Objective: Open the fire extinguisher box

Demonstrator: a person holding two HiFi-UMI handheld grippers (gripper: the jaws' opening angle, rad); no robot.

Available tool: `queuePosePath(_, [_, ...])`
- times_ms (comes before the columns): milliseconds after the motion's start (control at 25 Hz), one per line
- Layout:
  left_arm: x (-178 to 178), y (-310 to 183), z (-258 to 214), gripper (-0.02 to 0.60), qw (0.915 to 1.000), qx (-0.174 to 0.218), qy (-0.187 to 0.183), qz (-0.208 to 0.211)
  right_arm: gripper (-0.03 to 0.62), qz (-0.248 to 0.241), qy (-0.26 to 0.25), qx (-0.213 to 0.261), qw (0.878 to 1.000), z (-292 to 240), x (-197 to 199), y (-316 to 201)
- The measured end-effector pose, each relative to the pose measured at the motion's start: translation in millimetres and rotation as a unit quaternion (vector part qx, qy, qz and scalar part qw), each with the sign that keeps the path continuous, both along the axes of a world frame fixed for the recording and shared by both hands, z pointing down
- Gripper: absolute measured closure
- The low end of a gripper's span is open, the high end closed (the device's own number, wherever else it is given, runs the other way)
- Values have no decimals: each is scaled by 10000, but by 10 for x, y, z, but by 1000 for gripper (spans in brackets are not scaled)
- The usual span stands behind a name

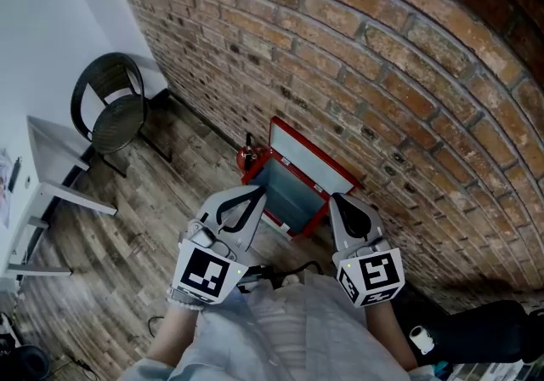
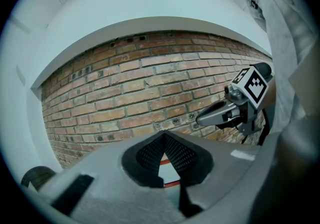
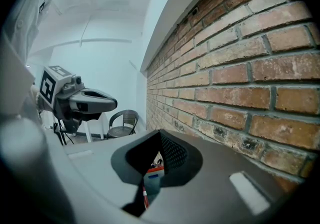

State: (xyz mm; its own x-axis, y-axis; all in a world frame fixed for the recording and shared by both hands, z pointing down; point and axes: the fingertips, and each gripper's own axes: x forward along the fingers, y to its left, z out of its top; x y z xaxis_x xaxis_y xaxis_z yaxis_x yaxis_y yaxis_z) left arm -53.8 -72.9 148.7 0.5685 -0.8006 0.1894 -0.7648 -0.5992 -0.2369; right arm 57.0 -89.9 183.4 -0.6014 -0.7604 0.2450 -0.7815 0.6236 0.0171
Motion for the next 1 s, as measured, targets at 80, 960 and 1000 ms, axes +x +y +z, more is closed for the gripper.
queuePosePath(80, [5, -1, 3, 583, 10000, 3, -7, 3, 588, -2, 13, 3, 10000, 1, 1, -4])
queuePosePath(960, [-50, -25, 12, 583, 10000, 4, -13, -96, 588, -113, 96, -57, 9999, 41, -37, 40])
queuePosePath(1000, [-53, -23, 18, 583, 9999, 0, -11, -103, 588, -118, 101, -60, 9999, 48, -42, 42])
